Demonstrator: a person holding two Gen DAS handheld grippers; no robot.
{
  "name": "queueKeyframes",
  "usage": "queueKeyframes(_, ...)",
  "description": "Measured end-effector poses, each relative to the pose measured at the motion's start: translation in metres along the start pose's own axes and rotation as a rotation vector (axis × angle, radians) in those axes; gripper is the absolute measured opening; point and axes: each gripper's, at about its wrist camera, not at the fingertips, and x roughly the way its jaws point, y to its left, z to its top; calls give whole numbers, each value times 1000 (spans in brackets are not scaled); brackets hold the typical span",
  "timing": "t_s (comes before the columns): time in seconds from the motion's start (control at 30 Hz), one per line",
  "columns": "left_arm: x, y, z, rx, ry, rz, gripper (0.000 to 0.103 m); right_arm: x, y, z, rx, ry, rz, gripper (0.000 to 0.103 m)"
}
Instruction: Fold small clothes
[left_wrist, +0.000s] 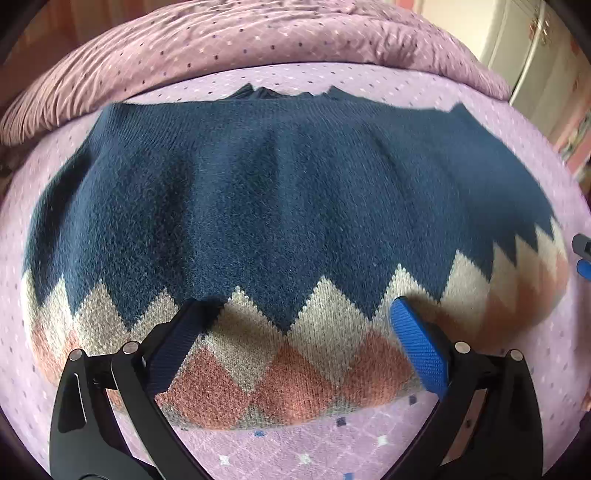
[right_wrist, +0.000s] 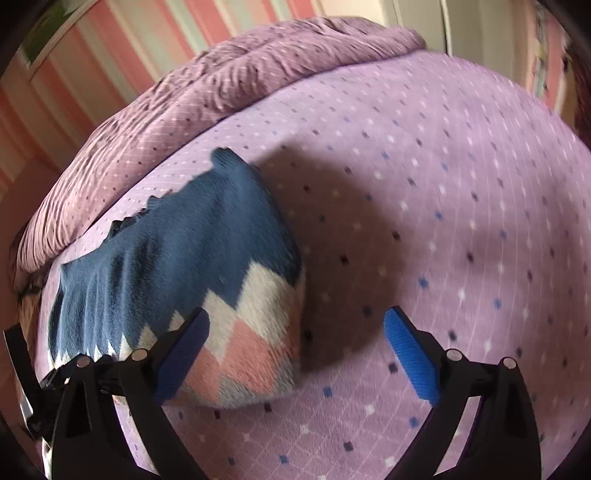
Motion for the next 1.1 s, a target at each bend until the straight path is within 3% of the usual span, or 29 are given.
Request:
queueKeyframes(0.17, 2, 4, 0, -13, 16, -18, 100, 12, -2, -16, 52, 32, 27, 96)
queueKeyframes(0.4, 4, 6, 4, -21, 31, -31, 100, 41, -4, -31, 173, 86, 150, 96)
queueKeyframes(0.57, 5, 7, 6, -18, 39, -37, 100, 51, -5, -40, 226, 56, 166, 97)
queueKeyframes(0.6, 6, 7, 6, -18, 40, -37, 100, 51, -3, -41, 240, 51, 181, 93)
queueKeyframes(0.67, 6, 7, 6, -17, 42, -36, 100, 55, 1, -40, 256, 60, 224, 75)
queueKeyframes(0.97, 6, 8, 6, -14, 40, -39, 100, 76, 25, -32, 354, 37, 208, 75)
queueKeyframes(1.03, 6, 7, 5, -10, 37, -37, 100, 80, 31, -26, 336, 56, 230, 48)
queueKeyframes(1.1, 7, 6, 4, -2, 36, -33, 100, 77, 36, -23, 319, 57, 226, 44)
